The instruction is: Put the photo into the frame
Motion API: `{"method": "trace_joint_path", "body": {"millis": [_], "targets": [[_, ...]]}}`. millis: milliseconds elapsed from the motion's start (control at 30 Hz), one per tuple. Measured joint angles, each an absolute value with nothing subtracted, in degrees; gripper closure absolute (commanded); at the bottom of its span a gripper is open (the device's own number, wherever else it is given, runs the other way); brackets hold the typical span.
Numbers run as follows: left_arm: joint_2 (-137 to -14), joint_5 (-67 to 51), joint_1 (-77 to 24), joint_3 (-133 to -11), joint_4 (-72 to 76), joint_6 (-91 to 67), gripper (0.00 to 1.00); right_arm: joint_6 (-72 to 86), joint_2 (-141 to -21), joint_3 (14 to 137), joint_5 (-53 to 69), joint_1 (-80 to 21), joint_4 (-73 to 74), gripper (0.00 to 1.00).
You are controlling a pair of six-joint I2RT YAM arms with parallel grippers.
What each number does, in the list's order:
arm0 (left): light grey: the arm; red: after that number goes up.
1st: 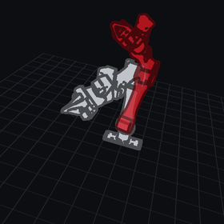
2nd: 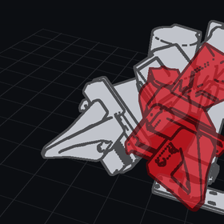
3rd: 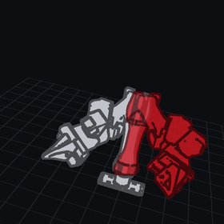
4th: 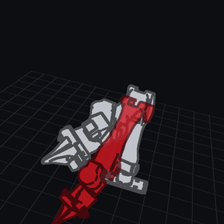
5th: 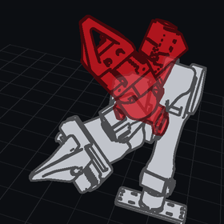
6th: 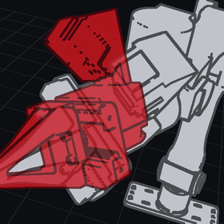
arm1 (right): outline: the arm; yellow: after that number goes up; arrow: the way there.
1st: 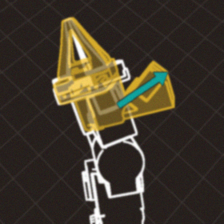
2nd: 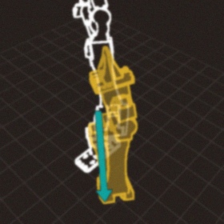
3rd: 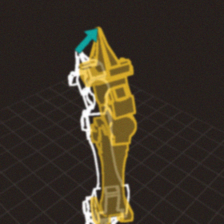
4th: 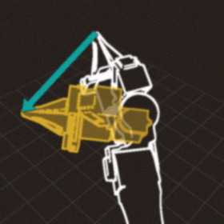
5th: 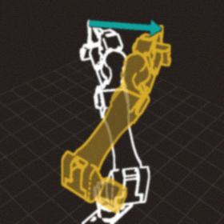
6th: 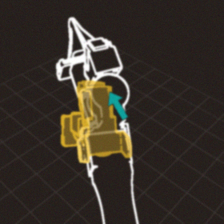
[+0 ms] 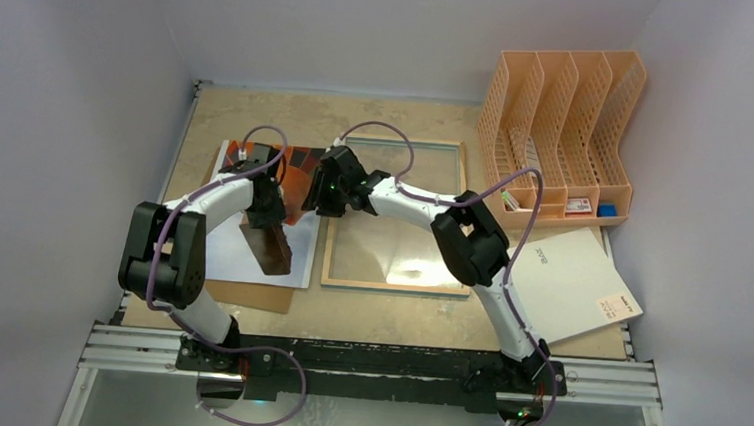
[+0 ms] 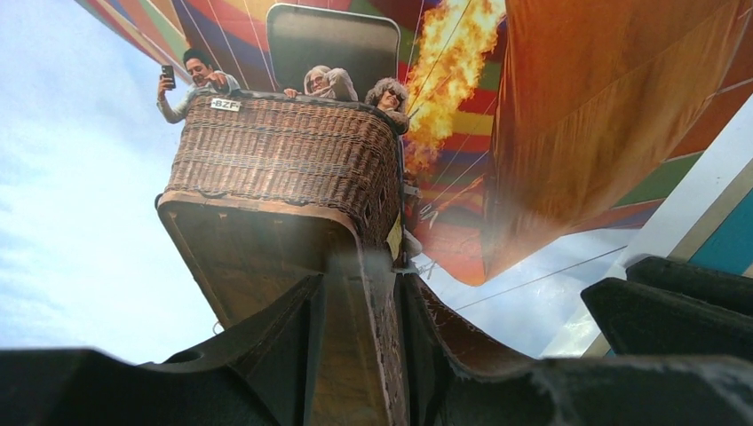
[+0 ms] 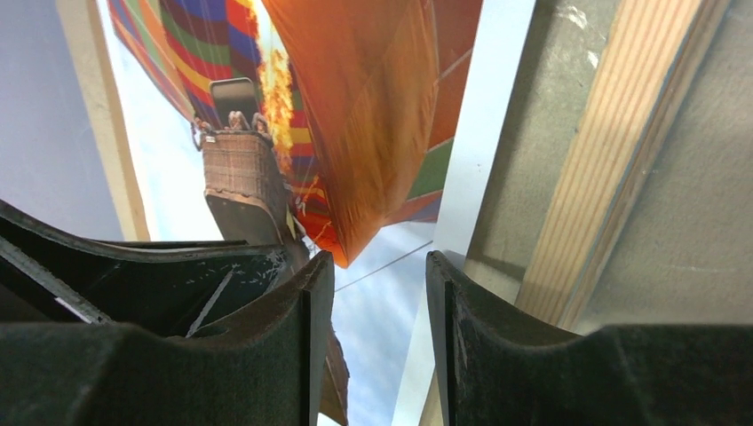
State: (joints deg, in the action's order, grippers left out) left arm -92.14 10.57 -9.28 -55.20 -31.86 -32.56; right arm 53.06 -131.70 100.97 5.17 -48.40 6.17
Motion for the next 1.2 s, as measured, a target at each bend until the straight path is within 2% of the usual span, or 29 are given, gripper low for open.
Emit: {"method": "trace_joint_path", "body": {"millis": [500, 900, 1067, 1200], "targets": [[-94.28, 7.73, -8.19, -54.63, -30.79, -31.99, 0.68, 51.7, -136.16, 110.93, -4.84, -49.56, 17.37, 0.51], [-94.63, 7.22, -7.88, -54.98, -30.92, -31.92, 0.69, 51.16, -137.56, 113.73, -5.43, -49.56, 19.92, 0.5], [-94.85, 7.05, -7.88, -55.22, -30.87, -31.92, 0.71, 51.13, -136.29, 109.23, -0.03, -48.66, 13.54, 0.53], [-95.13, 7.05, -7.88, -55.53, -30.94, -31.92, 0.72, 52.9, -131.63, 97.3, 7.31, -46.85, 1.48, 0.56]]}}
